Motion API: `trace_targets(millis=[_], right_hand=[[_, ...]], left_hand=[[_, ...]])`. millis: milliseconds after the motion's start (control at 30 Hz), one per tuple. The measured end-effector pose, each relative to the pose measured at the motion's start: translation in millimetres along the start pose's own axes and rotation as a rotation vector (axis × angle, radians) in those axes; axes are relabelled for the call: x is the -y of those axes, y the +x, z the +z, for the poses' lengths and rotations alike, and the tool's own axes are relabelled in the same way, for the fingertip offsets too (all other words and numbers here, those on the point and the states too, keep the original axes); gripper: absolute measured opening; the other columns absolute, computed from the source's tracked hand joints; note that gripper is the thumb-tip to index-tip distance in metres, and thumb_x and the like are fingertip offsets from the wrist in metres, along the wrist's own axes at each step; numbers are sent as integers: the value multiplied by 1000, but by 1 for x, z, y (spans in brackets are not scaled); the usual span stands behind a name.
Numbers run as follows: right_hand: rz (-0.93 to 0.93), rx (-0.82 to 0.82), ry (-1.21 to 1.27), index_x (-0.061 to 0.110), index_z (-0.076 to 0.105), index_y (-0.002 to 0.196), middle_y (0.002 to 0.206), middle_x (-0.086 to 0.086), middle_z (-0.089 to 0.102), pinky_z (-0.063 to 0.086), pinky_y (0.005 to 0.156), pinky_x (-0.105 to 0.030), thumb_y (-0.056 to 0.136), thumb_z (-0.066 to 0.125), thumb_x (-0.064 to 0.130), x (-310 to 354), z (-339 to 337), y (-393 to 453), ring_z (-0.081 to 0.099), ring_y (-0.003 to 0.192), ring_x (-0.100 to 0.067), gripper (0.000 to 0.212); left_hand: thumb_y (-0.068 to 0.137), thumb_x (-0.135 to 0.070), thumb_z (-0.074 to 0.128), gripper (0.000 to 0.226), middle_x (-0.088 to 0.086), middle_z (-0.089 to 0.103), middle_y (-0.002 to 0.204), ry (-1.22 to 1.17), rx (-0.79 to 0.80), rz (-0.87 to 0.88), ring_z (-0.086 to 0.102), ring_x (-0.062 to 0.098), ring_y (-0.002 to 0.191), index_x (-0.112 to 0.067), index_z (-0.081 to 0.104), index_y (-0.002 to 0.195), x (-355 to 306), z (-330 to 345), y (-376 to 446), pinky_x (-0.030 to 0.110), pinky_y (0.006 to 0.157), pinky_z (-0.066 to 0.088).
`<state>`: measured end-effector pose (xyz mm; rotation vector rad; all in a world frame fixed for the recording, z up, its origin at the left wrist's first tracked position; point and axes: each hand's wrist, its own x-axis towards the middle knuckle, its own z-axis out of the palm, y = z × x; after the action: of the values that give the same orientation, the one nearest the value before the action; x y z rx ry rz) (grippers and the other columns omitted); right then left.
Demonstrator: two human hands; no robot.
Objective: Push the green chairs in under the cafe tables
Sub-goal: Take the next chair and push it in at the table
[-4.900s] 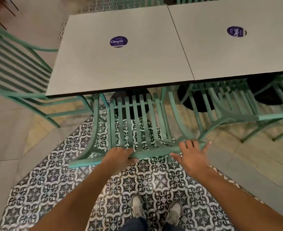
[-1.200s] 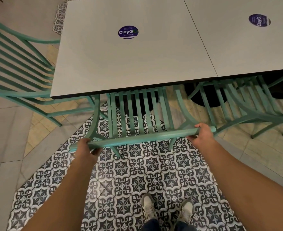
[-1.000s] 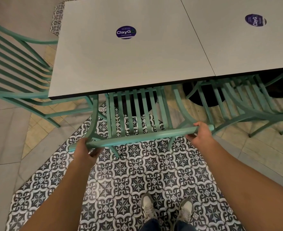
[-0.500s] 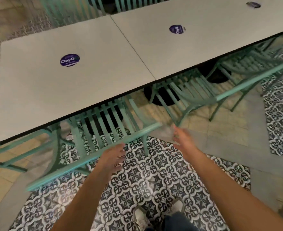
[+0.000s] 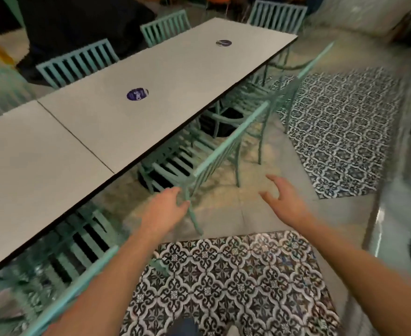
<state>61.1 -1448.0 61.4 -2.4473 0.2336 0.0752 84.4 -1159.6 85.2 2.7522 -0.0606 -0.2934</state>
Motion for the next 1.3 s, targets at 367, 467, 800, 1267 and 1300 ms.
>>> trace_targets(millis=[367,467,800,1267,1300], right_hand=[[-183,6,-233,18,40,142,145,-2,44,34,108,-37,94,53,39,-44,-46,163,37,133,-23,54],[-206,59,-288,20,38,143,146,1,42,34,107,-36,95,51,40,-48,-47,219,36,134,-21,54],[-448,328,-456,24,26,149,157,0,25,25,113,-38,97,44,45,-52,-41,368,18,145,-22,60],[-826,433,-549,29,62,123,105,4,62,9,104,-74,93,52,38,-92,-16,476,54,111,-25,33],[-823,426,-533,29,63,122,103,5,62,10,104,-74,92,54,38,-93,-16,475,55,110,-25,32]], left_hand=[[94,-50,43,48,0,57,119,316,-34,180,58,21,104,-19,48,131,-88,59,171,37,84,48],[96,-46,40,50,2,56,126,286,7,159,57,24,108,-17,44,136,-101,71,212,40,86,46],[97,-42,38,42,-1,51,127,173,119,-70,57,22,106,-21,45,132,-121,85,265,38,82,52],[101,-40,33,33,0,59,117,61,-30,-498,52,25,108,-20,51,121,-144,116,267,37,90,45],[101,-40,33,32,-1,59,116,53,-31,-496,53,24,107,-21,51,120,-143,116,266,37,90,45]])
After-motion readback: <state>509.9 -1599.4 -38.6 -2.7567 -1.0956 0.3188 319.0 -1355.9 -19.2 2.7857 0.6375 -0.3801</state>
